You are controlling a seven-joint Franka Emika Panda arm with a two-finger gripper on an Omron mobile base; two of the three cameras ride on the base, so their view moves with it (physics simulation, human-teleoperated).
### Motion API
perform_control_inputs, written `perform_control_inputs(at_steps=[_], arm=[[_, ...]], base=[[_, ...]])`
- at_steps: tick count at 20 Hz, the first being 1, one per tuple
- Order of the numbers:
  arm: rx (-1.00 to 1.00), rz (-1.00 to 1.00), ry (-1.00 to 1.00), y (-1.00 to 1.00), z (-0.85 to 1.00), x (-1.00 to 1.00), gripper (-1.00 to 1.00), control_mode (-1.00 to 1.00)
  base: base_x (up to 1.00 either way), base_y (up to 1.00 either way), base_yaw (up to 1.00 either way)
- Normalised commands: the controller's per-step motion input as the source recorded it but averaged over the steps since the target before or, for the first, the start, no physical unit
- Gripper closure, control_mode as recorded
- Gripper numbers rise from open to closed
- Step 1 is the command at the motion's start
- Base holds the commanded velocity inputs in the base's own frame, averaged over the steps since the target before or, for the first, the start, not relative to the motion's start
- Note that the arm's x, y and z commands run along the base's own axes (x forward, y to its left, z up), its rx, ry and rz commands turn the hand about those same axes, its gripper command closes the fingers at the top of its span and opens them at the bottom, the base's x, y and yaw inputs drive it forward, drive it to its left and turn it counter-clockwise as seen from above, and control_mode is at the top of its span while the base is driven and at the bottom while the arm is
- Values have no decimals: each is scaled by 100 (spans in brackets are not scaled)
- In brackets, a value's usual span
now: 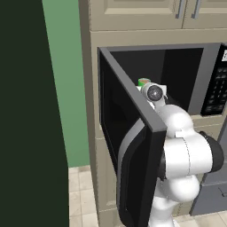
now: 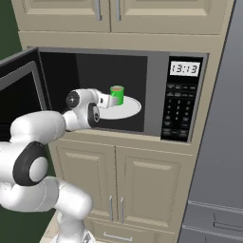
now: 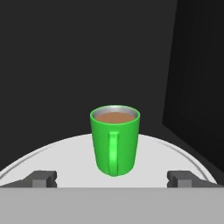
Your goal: Pick the cup of tea, navigate to the dining table, and place it on the saucer.
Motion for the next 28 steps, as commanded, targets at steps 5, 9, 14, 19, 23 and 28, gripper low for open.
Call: perform_control_inputs(at_steps=[5,9,14,19,23,28], arm=[[0,0,0,-1,-16,20,-100,-100],[0,0,0,0,-9,27,-100,-100],[0,0,0,0,-10,21,-100,-100],[0,0,0,0,-9,15,-100,-100],[0,0,0,0,-14,16,-100,-100],[1,0,0,-2,-6,19,-100,-100]], base=[[0,0,0],[0,0,0],[0,0,0],[0,0,0],[0,0,0],[0,0,0]])
